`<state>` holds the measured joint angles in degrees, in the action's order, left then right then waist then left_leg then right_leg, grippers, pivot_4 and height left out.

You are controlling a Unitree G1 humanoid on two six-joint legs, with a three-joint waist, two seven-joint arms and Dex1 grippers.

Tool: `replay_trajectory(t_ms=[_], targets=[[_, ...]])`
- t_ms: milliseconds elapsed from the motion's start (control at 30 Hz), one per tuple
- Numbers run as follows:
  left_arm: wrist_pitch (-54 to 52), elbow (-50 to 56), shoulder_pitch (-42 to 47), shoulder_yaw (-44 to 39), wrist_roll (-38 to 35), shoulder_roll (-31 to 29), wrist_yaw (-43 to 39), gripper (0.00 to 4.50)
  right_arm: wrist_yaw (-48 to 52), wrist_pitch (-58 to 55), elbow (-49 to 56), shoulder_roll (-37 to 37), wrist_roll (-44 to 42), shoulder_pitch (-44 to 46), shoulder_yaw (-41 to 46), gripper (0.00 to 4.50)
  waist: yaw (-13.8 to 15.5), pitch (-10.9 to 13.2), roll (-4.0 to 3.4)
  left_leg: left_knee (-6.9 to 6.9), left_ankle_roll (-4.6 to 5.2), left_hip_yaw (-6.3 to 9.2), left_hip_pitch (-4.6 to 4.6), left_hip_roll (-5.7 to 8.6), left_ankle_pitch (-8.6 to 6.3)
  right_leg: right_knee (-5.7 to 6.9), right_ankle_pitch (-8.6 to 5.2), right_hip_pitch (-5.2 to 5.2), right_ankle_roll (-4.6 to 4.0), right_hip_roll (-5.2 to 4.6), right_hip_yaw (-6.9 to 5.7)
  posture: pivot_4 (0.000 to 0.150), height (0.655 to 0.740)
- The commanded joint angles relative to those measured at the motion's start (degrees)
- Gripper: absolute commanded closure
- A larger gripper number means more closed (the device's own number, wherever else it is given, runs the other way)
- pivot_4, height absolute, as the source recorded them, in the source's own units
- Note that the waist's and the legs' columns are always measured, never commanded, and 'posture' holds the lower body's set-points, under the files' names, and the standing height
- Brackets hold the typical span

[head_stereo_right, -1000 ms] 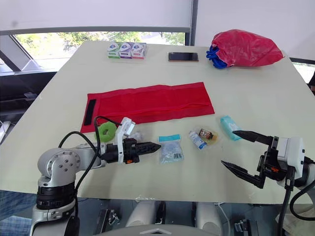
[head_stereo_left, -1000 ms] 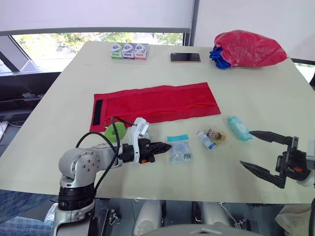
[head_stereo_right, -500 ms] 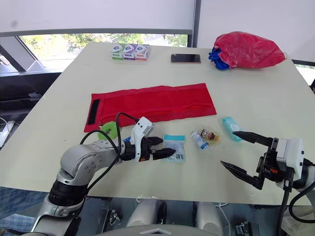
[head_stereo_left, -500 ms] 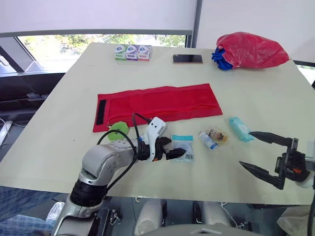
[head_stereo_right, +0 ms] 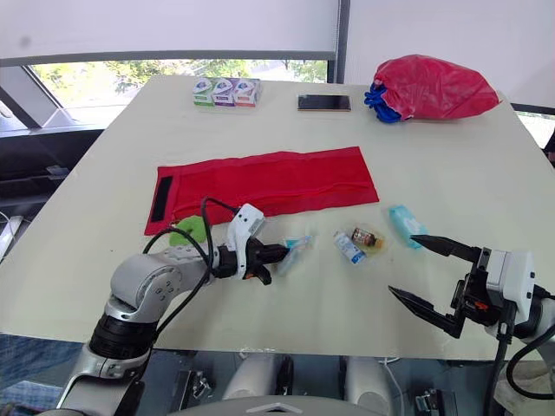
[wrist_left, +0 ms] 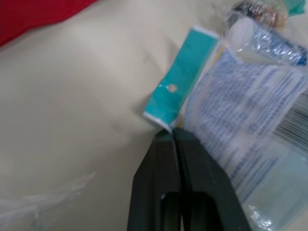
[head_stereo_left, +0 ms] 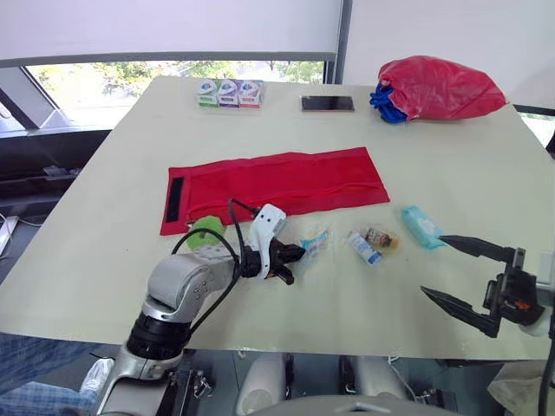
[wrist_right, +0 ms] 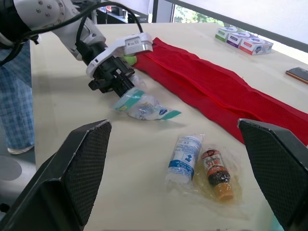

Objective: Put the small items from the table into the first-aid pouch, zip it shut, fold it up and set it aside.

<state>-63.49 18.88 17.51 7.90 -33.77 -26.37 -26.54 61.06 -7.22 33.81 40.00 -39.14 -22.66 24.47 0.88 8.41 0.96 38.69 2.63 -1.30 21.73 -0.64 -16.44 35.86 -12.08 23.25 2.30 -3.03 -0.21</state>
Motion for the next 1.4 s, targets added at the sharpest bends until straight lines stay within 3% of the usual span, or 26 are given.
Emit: replay_trajectory(t_ms=[33,367,567,900,1067,1400], targets=[[1.54,-0.41,-1.01,-0.86,0.05,0.17,-1.25,4.48,0.21,1.3,1.25,-0.36,-0.18,0.06,0.36,0.0,0.0,0.01,0.0,0.0,0.0,0.0,0.0,0.0,0.0,0.0,0.0,0.0,0.0,0.0,0.0,0.15,0.74],[5.98,-1.17,0.3,-8.08,-5.58,2.79,-6.93,4.48,-2.73,-0.75,1.1,-1.18,-0.51,1.52,-0.27,0.0,-0.01,0.07,0.07,0.0,0.0,0.01,0.07,-0.02,0.0,0.0,0.01,0.08,-0.01,0.0,-0.03,0.15,0.74],[4.69,0.82,2.75,-13.15,-13.39,7.66,-5.98,4.48,-14.72,-10.35,5.56,-2.32,-6.01,6.26,-3.26,0.0,0.02,0.11,0.12,0.01,0.0,0.02,0.1,-0.01,0.0,0.0,0.11,0.09,-0.17,-0.02,-0.03,0.15,0.74],[2.9,2.64,7.06,-15.53,-23.82,9.22,-5.95,4.48,-31.33,-28.63,9.68,-1.26,-18.25,16.35,-12.03,0.0,-0.03,0.15,0.19,0.0,0.0,0.04,0.14,0.03,0.0,-0.01,0.11,0.1,-0.19,0.01,-0.03,0.15,0.74],[2.32,3.23,9.1,-15.67,-28.13,9.0,-5.69,4.48,-33.04,-30.4,4.86,-5.12,-19.79,21.29,-15.5,0.0,-0.09,0.17,0.23,0.0,0.0,0.06,0.15,0.04,0.0,-0.01,0.11,0.11,-0.18,0.05,-0.04,0.15,0.74],[0.24,1.3,14.7,-18.42,-45.34,8.83,-0.47,4.48,-29.01,-30.58,-2.58,-12.86,-22.03,27.45,-19.99,0.0,-0.18,0.21,0.26,0.0,0.0,0.07,0.15,0.03,0.0,-0.01,0.12,0.11,-0.17,0.11,-0.03,0.15,0.74]])
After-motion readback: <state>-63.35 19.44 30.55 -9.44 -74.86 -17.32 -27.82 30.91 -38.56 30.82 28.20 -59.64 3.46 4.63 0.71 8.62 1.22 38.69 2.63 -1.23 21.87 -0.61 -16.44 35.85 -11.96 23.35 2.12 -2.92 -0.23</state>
